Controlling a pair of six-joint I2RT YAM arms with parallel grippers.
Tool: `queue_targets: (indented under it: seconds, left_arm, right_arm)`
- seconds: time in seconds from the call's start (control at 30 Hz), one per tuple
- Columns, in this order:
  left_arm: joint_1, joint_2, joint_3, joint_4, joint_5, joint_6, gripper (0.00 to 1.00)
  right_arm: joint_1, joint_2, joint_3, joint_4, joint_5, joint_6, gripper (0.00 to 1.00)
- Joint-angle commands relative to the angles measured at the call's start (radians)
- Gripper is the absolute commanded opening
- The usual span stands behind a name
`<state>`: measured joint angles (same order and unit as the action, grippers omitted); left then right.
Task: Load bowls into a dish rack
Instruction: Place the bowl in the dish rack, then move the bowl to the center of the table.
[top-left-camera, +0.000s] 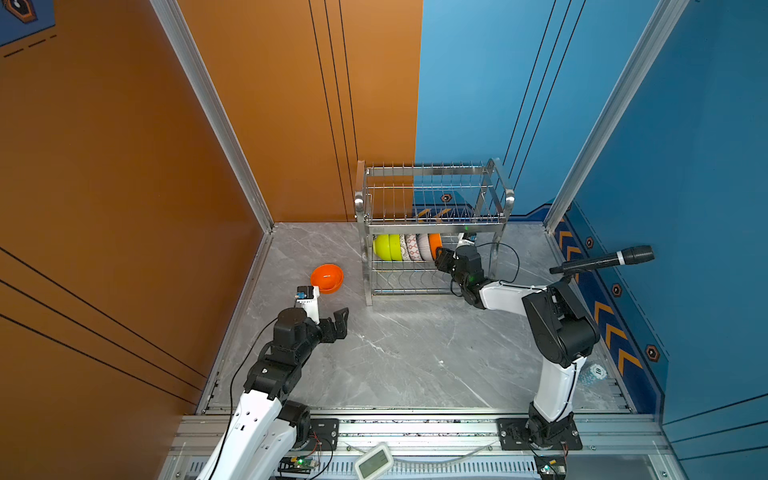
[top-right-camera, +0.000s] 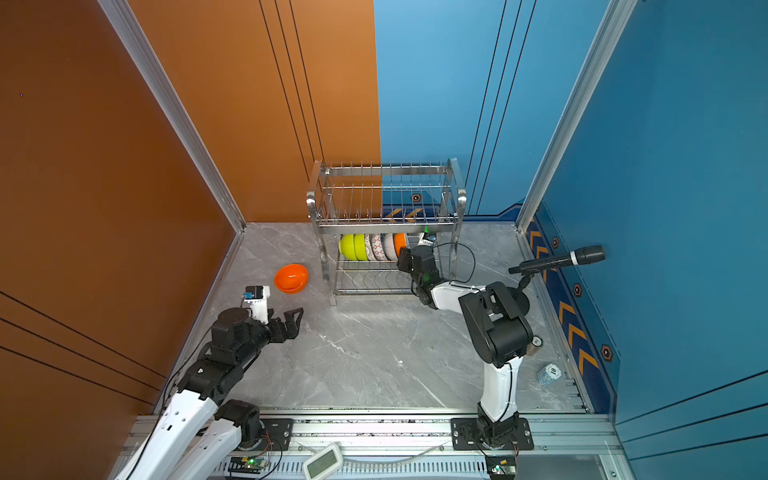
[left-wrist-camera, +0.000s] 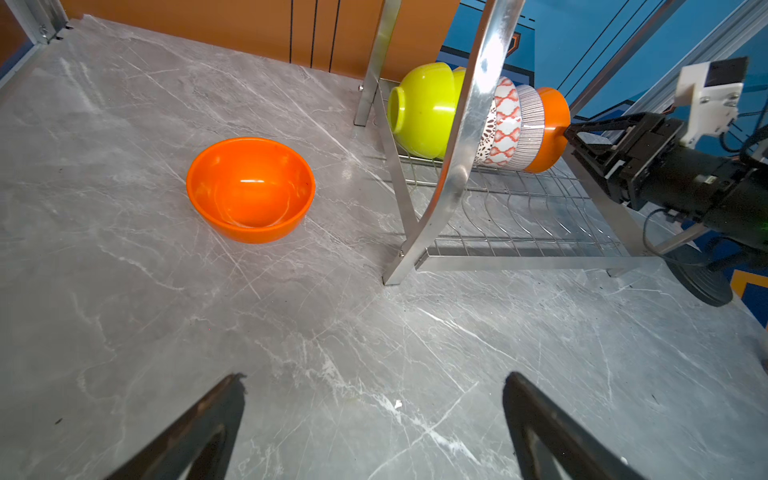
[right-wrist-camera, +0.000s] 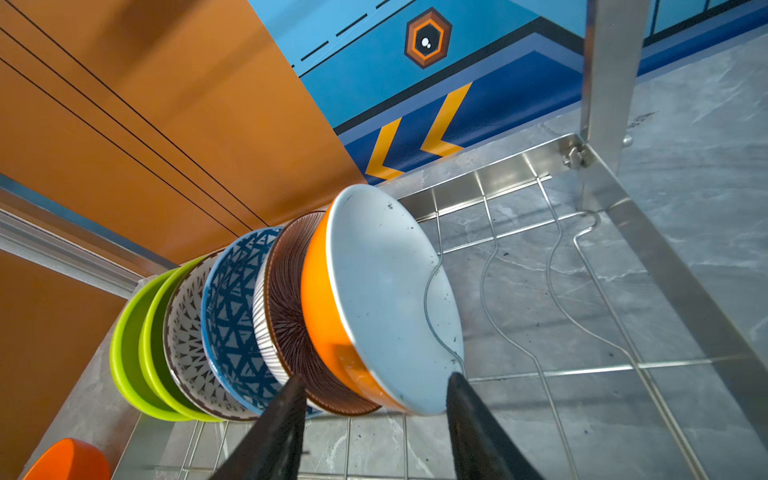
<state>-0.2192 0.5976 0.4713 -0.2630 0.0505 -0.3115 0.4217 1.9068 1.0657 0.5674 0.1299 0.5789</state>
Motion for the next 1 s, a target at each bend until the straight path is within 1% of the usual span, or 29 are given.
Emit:
queue_targets:
  seconds: [0.0,0.13,0.23,0.3,0.57,0.67,0.73,0.77,0.83,0.97]
  left_arm:
    - [0.018,0.005,0.039,-0.020,-0.036,-0.009,0.98]
    - [0.042,0.017,0.038,-0.021,-0.045,-0.018,0.98]
    - [0.068,0.038,0.044,-0.021,-0.046,-0.040,0.99]
    - [0.084,0.063,0.054,-0.033,-0.053,-0.056,0.98]
    - [0.138,0.189,0.105,-0.102,-0.075,-0.155,0.92]
    - [0.173,0.268,0.154,-0.150,-0.047,-0.197,0.88]
    - [0.197,0.342,0.205,-0.200,-0.024,-0.216,0.88]
    - [0.209,0.384,0.234,-0.222,-0.010,-0.221,0.82]
    - [0.233,0.465,0.286,-0.253,0.020,-0.227,0.80]
    - [0.263,0.621,0.407,-0.294,0.052,-0.230,0.69]
  right_arm:
    - [0.016,-0.055,-0.008,-0.066,0.051,-0.053,0.55]
    - [0.032,-0.080,-0.013,-0.109,0.057,-0.090,0.55]
    - [0.037,-0.107,-0.039,-0.114,0.040,-0.098,0.55]
    - [0.041,-0.122,-0.054,-0.116,0.009,-0.102,0.55]
    - [0.097,-0.195,-0.085,-0.216,-0.013,-0.156,0.54]
    - [0.109,-0.239,-0.111,-0.259,-0.016,-0.180,0.54]
    - [0.113,-0.273,-0.142,-0.265,-0.032,-0.190,0.54]
    - [0.117,-0.292,-0.160,-0.267,-0.043,-0.192,0.53]
    - [0.129,-0.325,-0.192,-0.271,-0.059,-0.194,0.53]
    - [0.171,-0.393,-0.250,-0.278,-0.085,-0.209,0.53]
